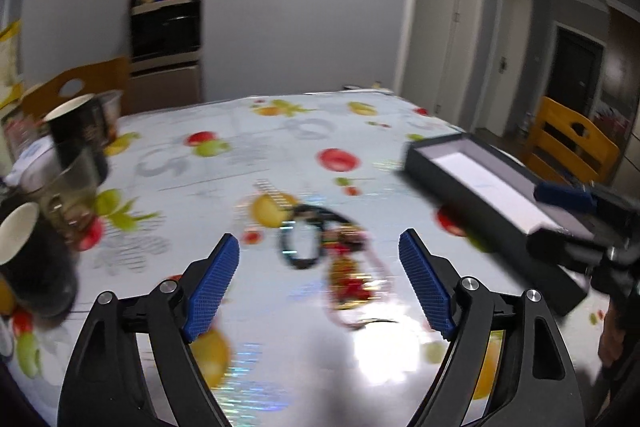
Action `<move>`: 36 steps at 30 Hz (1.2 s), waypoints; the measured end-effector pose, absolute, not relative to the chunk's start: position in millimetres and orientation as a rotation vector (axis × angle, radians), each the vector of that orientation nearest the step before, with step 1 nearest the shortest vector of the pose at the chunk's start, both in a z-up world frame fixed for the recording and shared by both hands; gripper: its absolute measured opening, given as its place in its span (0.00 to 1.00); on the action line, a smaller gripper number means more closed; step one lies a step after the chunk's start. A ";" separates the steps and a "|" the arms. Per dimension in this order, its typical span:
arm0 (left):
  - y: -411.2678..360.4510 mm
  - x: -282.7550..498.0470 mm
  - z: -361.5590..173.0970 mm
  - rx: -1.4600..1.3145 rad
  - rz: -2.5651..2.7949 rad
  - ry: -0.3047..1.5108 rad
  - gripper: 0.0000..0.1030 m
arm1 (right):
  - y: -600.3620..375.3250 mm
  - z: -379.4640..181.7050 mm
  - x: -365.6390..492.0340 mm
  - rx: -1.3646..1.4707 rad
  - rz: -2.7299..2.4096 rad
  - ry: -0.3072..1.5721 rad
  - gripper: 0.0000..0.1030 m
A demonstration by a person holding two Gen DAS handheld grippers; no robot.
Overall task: Organize jewelry
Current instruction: 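Move both tools back to the jewelry, the right toward the red tassel ornament, then grasp the red tassel ornament with the right tool and lift it toward the box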
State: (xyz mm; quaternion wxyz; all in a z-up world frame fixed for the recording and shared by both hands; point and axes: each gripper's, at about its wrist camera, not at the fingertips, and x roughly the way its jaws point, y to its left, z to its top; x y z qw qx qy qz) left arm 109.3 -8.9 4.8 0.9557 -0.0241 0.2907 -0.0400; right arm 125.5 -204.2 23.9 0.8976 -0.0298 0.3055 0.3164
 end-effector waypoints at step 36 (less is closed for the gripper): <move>60.0 92.6 1.3 -0.182 0.003 0.547 0.84 | -131.0 -19.3 164.8 0.060 0.672 0.749 0.21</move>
